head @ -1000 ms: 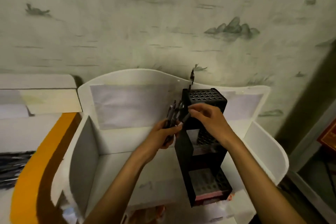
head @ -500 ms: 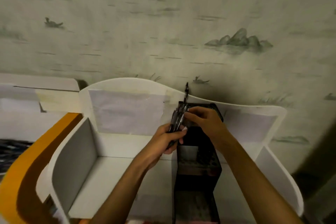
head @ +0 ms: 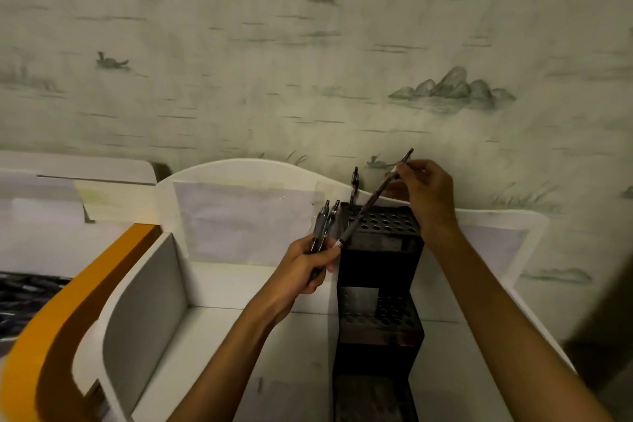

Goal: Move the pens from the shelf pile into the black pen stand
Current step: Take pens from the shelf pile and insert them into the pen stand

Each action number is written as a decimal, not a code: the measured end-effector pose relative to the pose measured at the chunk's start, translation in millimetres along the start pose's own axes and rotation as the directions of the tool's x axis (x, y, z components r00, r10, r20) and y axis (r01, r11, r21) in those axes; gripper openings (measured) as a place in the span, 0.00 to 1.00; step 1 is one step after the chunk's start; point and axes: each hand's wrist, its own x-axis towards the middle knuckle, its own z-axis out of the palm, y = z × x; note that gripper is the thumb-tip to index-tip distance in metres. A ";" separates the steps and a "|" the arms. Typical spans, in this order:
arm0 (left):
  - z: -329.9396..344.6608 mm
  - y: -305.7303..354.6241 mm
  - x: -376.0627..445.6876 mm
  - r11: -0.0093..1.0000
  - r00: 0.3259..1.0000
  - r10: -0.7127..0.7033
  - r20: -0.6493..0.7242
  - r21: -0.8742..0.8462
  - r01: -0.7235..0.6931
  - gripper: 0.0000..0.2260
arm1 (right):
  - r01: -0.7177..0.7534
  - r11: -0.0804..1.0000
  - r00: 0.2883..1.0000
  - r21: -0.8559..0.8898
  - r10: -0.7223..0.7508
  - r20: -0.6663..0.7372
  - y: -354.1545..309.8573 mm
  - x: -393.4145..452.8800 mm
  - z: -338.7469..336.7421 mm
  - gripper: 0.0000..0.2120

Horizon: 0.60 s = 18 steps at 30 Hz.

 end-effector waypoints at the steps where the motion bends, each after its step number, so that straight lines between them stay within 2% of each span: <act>1: -2.4 0.8 0.1 1.000 1.000 0.008 -0.012 -0.008 -0.008 0.05 | 0.032 0.999 0.999 -0.035 -0.032 0.002 -0.5 5.4 0.2 0.08; 7: -10.2 3.3 4.1 0.999 0.998 0.049 -0.033 0.016 -0.049 0.05 | 0.225 0.932 0.974 -0.283 -0.215 0.068 -4.4 22.4 10.0 0.06; 11: -10.0 5.5 8.2 0.997 0.996 0.071 -0.045 0.006 -0.071 0.05 | 0.238 0.918 0.971 -0.318 -0.214 0.109 3.9 25.7 16.0 0.04; 18: -7.1 6.1 10.7 0.997 0.996 0.076 -0.048 0.002 -0.076 0.04 | 0.259 0.865 0.965 -0.429 -0.217 0.146 13.9 24.3 21.1 0.09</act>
